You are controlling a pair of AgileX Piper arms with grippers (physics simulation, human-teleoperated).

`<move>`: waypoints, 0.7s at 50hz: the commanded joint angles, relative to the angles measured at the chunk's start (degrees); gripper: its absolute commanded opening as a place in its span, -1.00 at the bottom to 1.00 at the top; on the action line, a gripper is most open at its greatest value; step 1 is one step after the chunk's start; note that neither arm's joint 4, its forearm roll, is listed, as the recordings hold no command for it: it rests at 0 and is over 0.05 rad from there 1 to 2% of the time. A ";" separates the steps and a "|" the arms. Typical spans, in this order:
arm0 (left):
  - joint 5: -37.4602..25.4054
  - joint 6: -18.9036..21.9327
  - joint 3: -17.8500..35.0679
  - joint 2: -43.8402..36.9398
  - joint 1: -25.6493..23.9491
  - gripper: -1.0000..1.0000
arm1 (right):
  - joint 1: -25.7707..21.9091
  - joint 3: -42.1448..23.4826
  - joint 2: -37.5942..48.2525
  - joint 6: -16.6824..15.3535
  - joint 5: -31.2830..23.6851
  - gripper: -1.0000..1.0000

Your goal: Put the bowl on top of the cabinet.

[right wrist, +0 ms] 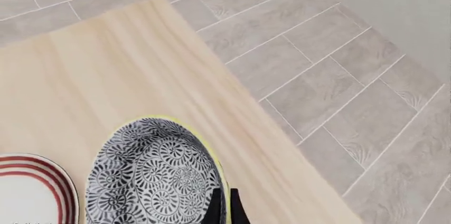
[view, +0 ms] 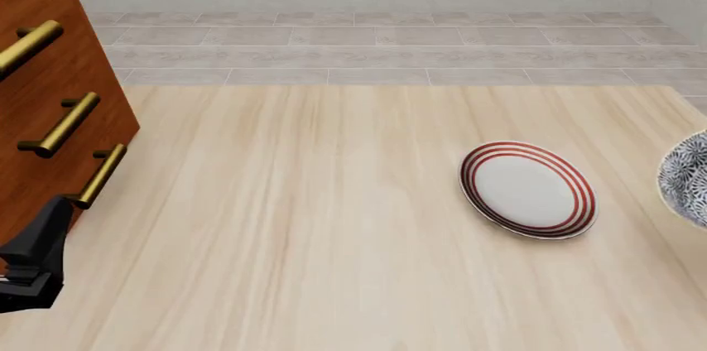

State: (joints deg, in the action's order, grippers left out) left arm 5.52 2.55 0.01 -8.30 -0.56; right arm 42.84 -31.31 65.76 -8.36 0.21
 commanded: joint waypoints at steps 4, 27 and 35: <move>-0.36 0.02 0.00 0.43 -0.01 1.00 | -2.85 -2.19 -4.30 0.31 -3.28 -1.00; -0.62 -0.64 0.00 0.84 0.15 1.00 | -11.94 -8.39 -6.13 -0.22 -7.23 -1.00; -0.76 -0.53 0.01 1.29 -0.39 1.00 | -15.76 -11.06 -4.97 -0.52 -7.69 -1.00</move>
State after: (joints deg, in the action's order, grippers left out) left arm 4.89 2.03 0.01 -7.37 -0.60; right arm 31.28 -39.19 60.41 -9.00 -6.57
